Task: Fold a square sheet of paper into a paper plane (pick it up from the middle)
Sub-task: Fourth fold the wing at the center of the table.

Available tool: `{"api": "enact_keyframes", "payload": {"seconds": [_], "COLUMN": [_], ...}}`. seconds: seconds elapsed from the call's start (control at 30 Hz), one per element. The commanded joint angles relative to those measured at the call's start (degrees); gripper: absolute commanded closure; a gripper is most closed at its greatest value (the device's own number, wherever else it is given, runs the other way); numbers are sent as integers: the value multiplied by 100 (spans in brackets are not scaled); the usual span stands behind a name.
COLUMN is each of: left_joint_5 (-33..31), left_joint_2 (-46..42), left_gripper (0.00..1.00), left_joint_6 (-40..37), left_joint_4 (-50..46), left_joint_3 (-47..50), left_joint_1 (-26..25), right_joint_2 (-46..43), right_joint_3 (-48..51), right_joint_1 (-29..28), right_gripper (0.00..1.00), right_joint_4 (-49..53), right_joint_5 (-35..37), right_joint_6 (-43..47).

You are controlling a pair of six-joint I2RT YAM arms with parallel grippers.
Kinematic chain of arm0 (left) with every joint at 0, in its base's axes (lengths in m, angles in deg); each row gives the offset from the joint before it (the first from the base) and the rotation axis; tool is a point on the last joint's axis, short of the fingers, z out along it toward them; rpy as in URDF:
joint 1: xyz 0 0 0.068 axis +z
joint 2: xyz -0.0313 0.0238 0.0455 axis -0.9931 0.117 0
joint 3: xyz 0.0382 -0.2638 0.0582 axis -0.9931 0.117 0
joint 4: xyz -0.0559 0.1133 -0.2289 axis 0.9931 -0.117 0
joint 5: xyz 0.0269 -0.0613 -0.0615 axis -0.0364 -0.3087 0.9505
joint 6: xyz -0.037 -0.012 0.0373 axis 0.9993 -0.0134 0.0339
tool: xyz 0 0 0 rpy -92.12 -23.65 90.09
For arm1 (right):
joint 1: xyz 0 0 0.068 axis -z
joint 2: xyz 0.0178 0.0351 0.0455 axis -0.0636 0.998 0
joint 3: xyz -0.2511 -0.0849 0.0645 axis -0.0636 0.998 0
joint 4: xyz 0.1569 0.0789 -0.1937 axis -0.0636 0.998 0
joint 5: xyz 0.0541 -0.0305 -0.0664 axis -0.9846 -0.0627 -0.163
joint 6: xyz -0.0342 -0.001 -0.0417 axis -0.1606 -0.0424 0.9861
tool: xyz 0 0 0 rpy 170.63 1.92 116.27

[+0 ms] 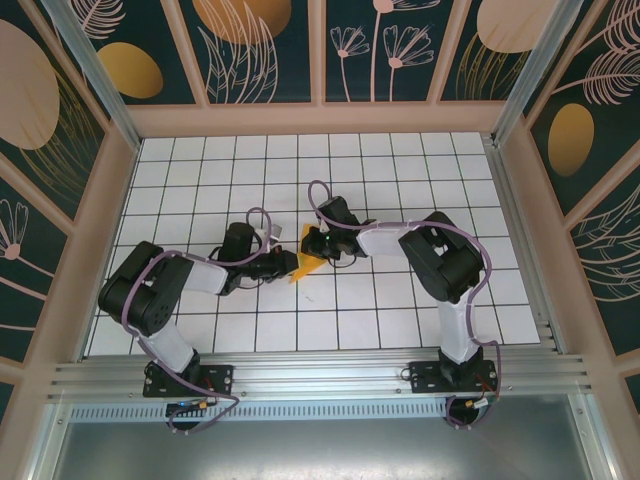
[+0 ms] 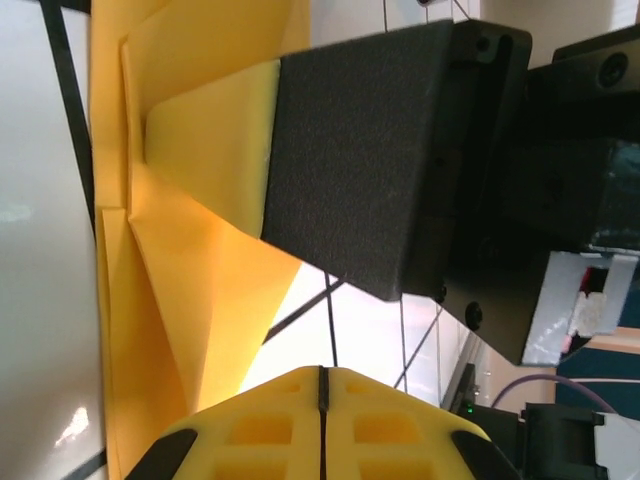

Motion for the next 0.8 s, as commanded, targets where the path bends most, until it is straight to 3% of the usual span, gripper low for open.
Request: {"api": "enact_keyframes", "payload": {"seconds": [0.0, 0.47, 0.77], "left_joint_5": [-326, -668, -503], "left_joint_2": [202, 537, -435], "left_gripper": [93, 95, 88], "left_joint_6": [-464, -865, -880], "left_joint_4": [-710, -1186, -1503], "left_joint_3": [-233, -204, -318], "left_joint_1": [30, 30, 30], "right_joint_2": [257, 317, 334], "right_joint_3": [-22, -93, -134], "right_joint_1": [-35, -35, -35], "right_gripper": [89, 89, 90], "right_joint_4": [387, 501, 573], "right_joint_5": [183, 240, 306], "right_joint_6": [102, 124, 125]}}
